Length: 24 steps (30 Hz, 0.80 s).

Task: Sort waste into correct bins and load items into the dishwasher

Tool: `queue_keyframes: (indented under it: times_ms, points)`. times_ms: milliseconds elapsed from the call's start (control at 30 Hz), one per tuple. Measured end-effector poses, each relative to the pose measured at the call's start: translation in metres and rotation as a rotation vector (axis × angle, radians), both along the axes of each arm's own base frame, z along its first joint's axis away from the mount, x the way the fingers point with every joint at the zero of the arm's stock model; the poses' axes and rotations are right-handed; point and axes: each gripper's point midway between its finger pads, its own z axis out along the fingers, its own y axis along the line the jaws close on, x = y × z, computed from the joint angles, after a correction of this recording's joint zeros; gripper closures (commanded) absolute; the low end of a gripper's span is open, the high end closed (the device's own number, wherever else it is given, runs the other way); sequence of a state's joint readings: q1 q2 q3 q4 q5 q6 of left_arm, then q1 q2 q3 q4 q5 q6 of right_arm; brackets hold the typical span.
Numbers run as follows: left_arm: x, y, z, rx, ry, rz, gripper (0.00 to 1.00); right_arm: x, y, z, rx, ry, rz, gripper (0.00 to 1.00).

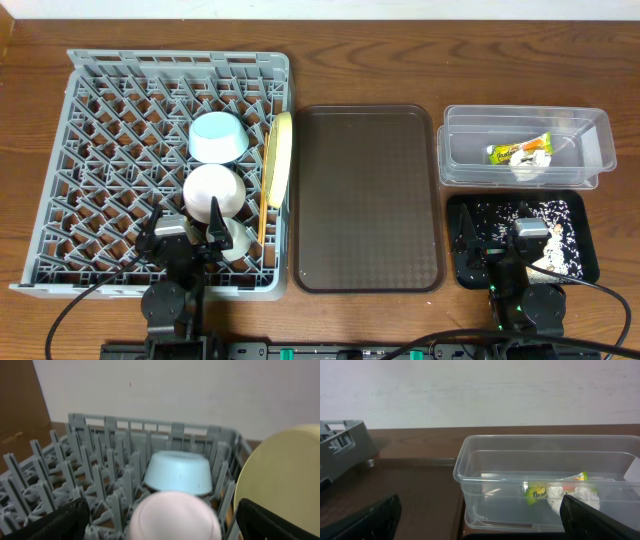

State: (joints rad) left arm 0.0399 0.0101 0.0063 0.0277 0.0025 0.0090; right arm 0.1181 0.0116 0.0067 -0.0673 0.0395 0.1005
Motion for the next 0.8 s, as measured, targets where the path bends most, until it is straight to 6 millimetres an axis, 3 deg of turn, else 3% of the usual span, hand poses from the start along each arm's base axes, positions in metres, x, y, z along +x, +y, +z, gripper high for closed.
queue_keyframes:
  times_ms: [800]
  points:
    - [-0.0010, -0.0043, -0.0084, 0.037, 0.045, -0.027, 0.05, 0.0000, 0.0000, -0.0001, 0.000, 0.000, 0.000, 0.01]
